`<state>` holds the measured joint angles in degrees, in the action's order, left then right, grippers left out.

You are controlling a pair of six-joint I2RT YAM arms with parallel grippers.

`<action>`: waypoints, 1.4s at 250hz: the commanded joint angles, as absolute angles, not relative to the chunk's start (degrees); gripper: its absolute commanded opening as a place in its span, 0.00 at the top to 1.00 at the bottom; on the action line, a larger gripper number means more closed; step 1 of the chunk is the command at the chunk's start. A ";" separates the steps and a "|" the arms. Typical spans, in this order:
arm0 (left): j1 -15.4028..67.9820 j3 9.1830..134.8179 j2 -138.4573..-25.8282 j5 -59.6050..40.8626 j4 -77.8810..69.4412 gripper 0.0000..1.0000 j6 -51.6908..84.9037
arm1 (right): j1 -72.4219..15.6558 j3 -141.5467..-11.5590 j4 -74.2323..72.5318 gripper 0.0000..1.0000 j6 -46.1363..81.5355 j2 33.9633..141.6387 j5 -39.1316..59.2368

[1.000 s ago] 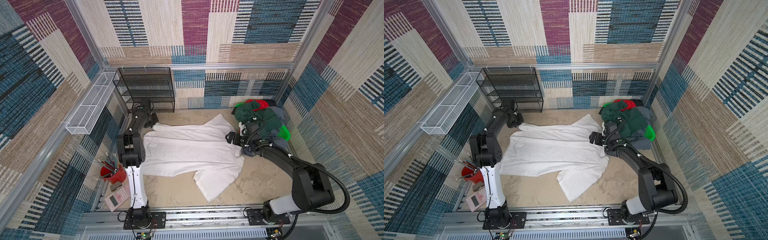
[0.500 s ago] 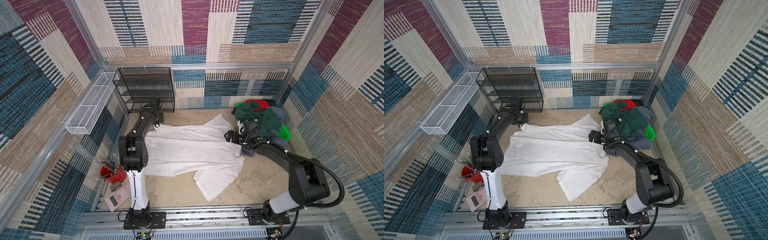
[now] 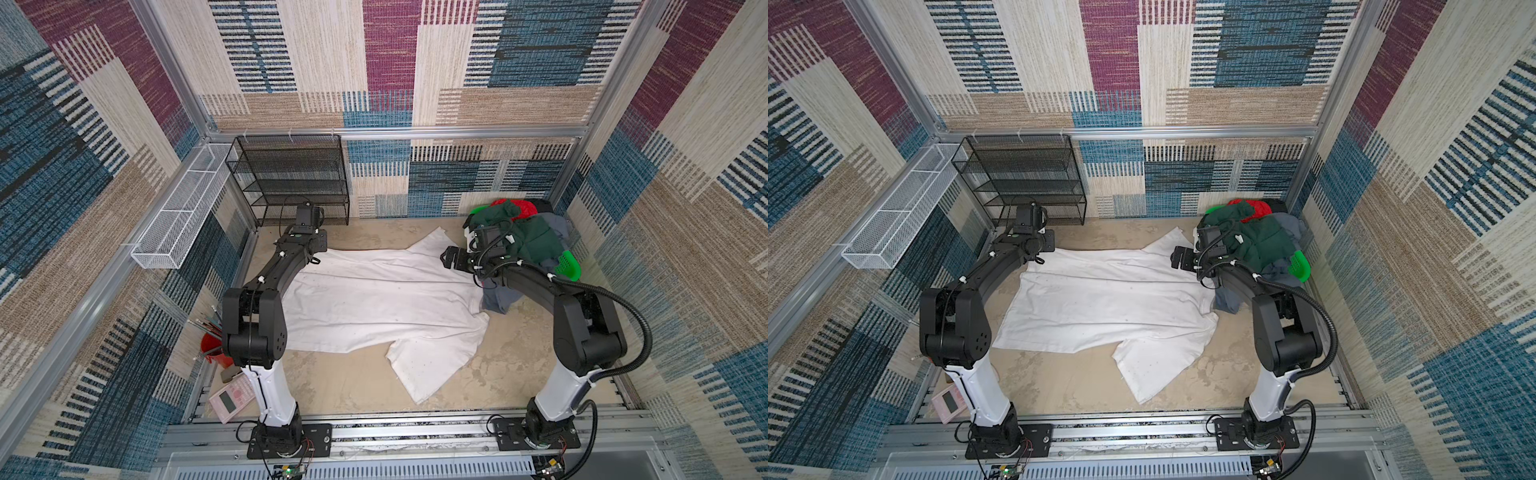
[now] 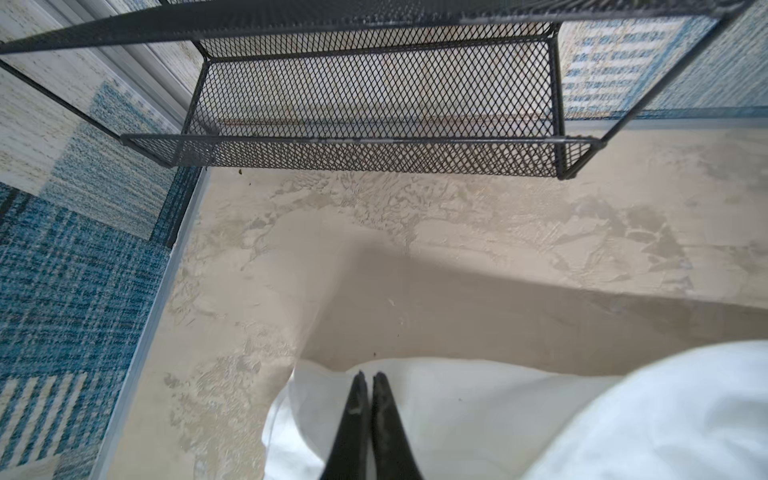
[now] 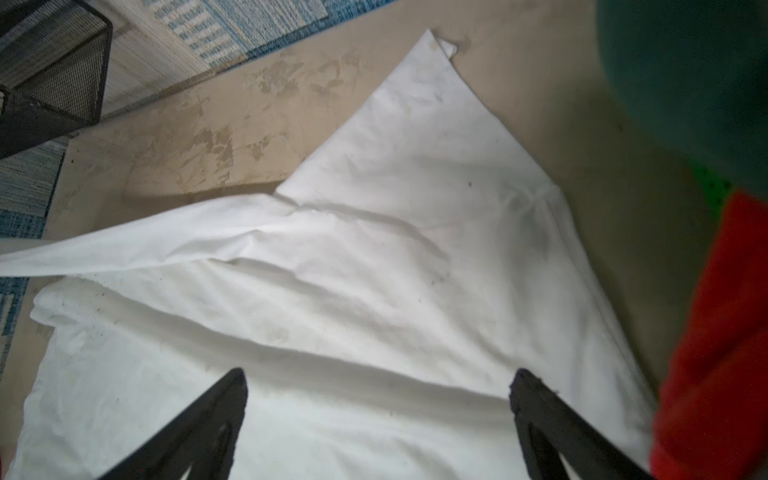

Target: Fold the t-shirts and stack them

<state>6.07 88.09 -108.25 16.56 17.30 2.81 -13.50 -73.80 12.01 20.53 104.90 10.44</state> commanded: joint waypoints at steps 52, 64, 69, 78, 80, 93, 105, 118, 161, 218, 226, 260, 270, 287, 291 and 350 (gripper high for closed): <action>6.06 86.09 -106.96 16.29 12.18 1.00 0.97 | -13.54 -101.85 20.33 0.02 16.92 125.40 9.36; 6.06 86.06 -106.96 15.70 12.16 1.00 1.53 | -13.54 -106.64 22.29 0.03 16.85 128.91 8.45; 6.06 86.28 -106.96 15.45 12.17 1.00 1.70 | -13.54 -108.71 23.25 0.03 16.77 130.42 8.32; 6.02 86.13 -107.04 15.00 12.13 1.00 2.14 | -13.54 -112.68 25.18 0.04 16.47 133.21 8.19; 6.05 86.13 -107.05 14.89 12.17 1.00 2.18 | -13.54 -113.53 25.63 0.04 16.38 133.83 8.13; 6.06 86.13 -107.14 14.21 12.17 1.00 2.76 | -13.54 -119.28 28.51 0.05 16.16 137.62 8.11; 6.06 86.08 -107.22 13.66 12.19 1.00 3.18 | -13.54 -124.20 30.71 0.05 15.72 140.90 7.64; 6.14 85.91 -107.26 13.40 12.06 1.00 3.47 | -13.62 -129.97 33.66 0.06 15.47 144.49 6.22; 6.15 85.60 -107.49 12.88 11.96 1.00 4.06 | -13.61 -144.70 40.76 0.06 13.42 153.06 0.55; 6.15 85.46 -107.27 11.87 11.89 1.00 5.00 | -13.54 -143.94 38.98 0.09 10.95 154.24 -2.26; 6.16 85.56 -107.23 11.70 11.87 1.00 5.13 | -13.54 -143.98 38.93 0.11 10.62 154.49 -1.83; 6.15 85.61 -106.70 11.01 12.08 1.00 5.77 | -13.54 -143.90 39.51 0.17 9.33 155.38 0.70; 6.15 85.45 -106.48 10.75 11.88 1.00 5.88 | -13.54 -143.96 39.72 0.18 9.01 155.69 1.36; 6.15 85.57 -106.45 10.55 11.82 1.00 6.06 | -13.54 -143.96 39.99 0.19 8.16 156.15 2.72; 6.15 85.53 -106.48 10.55 11.78 1.00 6.17 | -13.54 -143.90 40.03 0.19 7.96 156.22 3.08; 6.15 86.61 -108.09 9.58 12.52 1.00 6.59 | -13.54 -143.91 38.96 0.42 6.22 156.01 4.26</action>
<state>6.11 85.76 -107.26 10.33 12.69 4.84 -13.47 -143.87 38.52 7.75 155.76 2.15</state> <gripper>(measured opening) 0.065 0.606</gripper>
